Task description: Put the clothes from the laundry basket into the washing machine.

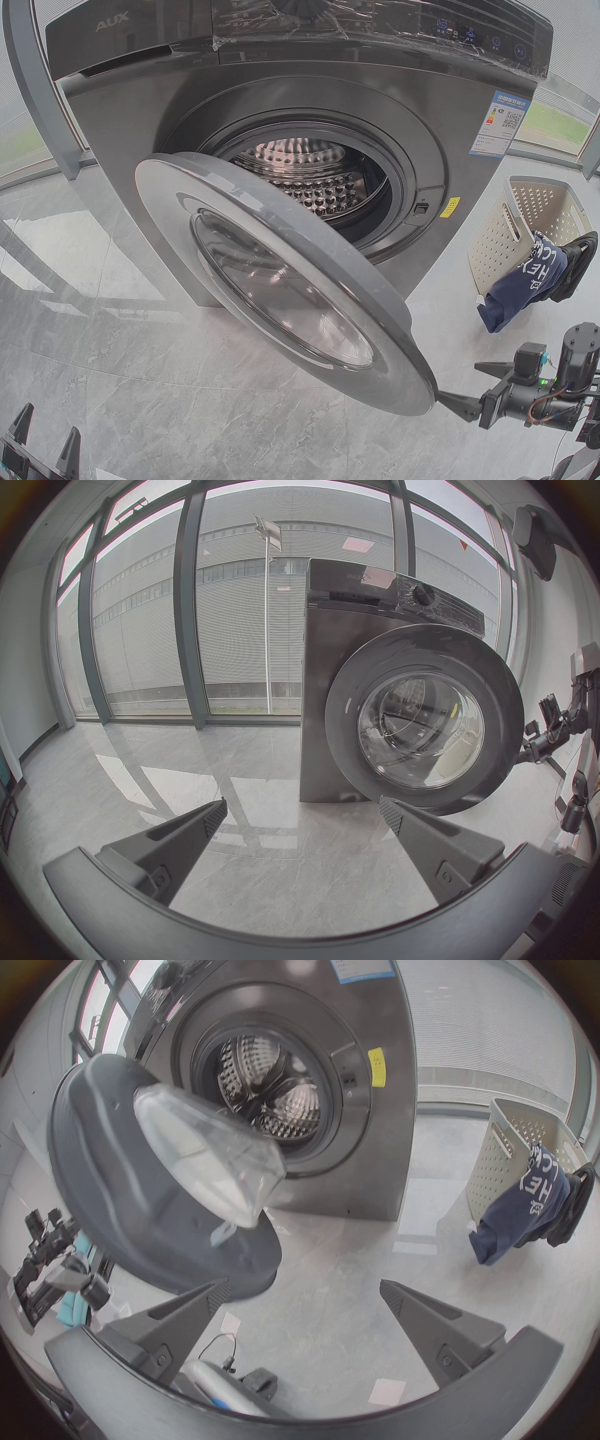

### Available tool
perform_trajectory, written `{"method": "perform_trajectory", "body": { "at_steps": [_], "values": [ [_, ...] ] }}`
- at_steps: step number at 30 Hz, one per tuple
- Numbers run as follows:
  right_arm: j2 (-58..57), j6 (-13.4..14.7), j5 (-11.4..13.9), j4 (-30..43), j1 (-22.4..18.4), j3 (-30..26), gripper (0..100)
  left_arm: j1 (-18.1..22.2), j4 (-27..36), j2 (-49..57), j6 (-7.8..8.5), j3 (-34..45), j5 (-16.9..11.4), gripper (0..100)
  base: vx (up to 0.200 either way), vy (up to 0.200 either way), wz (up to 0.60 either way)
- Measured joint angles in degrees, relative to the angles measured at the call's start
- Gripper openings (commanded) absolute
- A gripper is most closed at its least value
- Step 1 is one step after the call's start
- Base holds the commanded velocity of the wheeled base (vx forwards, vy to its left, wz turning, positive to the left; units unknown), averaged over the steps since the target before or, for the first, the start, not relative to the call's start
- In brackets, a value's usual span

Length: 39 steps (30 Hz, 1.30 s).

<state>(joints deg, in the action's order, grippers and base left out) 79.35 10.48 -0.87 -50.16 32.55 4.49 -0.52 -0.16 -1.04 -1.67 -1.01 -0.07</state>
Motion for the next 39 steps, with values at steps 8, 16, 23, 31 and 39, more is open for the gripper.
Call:
{"method": "perform_trajectory", "body": {
  "at_steps": [8,16,23,31,39],
  "values": [
    [4.5,0.4,0.0,-0.1,2.4,5.7,100,0.0,0.0,0.0,-0.02,0.0,0.0,100,0.0,0.0,0.0],
    [5.0,1.1,1.0,-0.2,10.9,3.3,100,0.0,0.0,0.0,0.0,0.0,0.0,100,0.0,0.0,0.0],
    [5.8,3.1,-0.3,-0.2,8.6,8.6,100,0.0,0.0,0.0,0.01,0.0,0.0,100,0.0,0.0,0.0],
    [12.4,3.8,-2.6,-1.3,3.3,17.8,100,0.0,0.0,0.0,0.01,0.0,0.0,100,0.0,0.0,0.0],
    [19.3,3.6,-2.5,-2.9,2.5,23.4,100,0.0,0.0,0.0,-0.02,0.0,0.0,100,0.0,0.0,0.0]
  ]
}}
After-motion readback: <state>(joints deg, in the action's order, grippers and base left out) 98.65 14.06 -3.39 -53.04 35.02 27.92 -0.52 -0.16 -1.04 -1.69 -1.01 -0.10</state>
